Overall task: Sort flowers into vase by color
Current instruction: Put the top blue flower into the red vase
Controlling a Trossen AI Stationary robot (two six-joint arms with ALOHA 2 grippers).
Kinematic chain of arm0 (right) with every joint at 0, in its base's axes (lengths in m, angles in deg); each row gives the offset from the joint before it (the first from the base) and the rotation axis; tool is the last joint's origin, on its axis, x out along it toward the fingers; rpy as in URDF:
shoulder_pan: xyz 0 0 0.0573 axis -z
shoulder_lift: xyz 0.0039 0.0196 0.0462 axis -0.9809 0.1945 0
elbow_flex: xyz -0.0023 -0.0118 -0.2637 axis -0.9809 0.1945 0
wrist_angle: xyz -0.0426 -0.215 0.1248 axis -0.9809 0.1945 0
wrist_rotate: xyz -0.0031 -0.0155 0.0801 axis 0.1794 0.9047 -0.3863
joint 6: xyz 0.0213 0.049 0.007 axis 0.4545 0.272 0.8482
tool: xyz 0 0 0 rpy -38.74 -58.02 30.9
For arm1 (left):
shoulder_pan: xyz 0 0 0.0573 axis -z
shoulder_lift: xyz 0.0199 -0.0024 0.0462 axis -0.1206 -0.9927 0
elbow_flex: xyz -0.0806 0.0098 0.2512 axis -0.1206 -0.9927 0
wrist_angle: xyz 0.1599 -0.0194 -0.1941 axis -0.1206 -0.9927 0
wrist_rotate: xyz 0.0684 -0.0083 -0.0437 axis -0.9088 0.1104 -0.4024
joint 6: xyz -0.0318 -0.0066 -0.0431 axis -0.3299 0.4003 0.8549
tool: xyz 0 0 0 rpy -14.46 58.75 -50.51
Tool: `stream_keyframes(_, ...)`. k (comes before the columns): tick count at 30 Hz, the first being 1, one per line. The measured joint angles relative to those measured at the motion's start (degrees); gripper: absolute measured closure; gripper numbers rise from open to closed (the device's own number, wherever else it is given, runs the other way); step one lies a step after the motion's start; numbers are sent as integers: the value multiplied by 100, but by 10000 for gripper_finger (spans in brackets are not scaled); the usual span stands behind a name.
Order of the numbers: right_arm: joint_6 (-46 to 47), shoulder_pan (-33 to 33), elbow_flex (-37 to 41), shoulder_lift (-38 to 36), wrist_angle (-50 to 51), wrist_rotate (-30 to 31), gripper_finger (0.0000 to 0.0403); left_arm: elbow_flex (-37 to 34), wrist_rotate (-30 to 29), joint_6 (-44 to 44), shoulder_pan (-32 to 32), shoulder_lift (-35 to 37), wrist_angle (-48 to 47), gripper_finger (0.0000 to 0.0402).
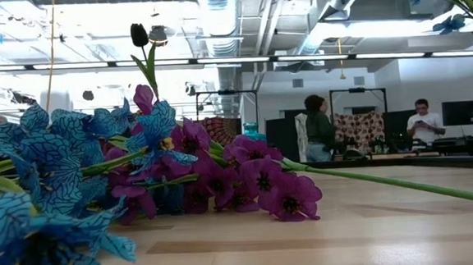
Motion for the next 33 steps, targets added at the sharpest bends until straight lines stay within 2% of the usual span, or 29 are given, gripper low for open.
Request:
stream_keyframes(12, 0, 2, 0, 153, -71, 0, 138, 0, 0, 175, 0, -4, -274, 339)
stream_keyframes(16, 0, 2, 0, 220, -88, 2, 154, 0, -1, 197, 0, -7, -369, 339)
stream_keyframes(20, 0, 2, 0, 245, -110, 2, 193, 0, -39, 196, 0, -7, -410, 339)
stream_keyframes(30, 4, 4, 0, 145, -103, 37, 329, 0, -196, 197, 6, -7, -423, 337)
stream_keyframes(33, 7, 4, 0, 107, -103, 39, 358, 0, -176, 185, 4, -7, -421, 330)
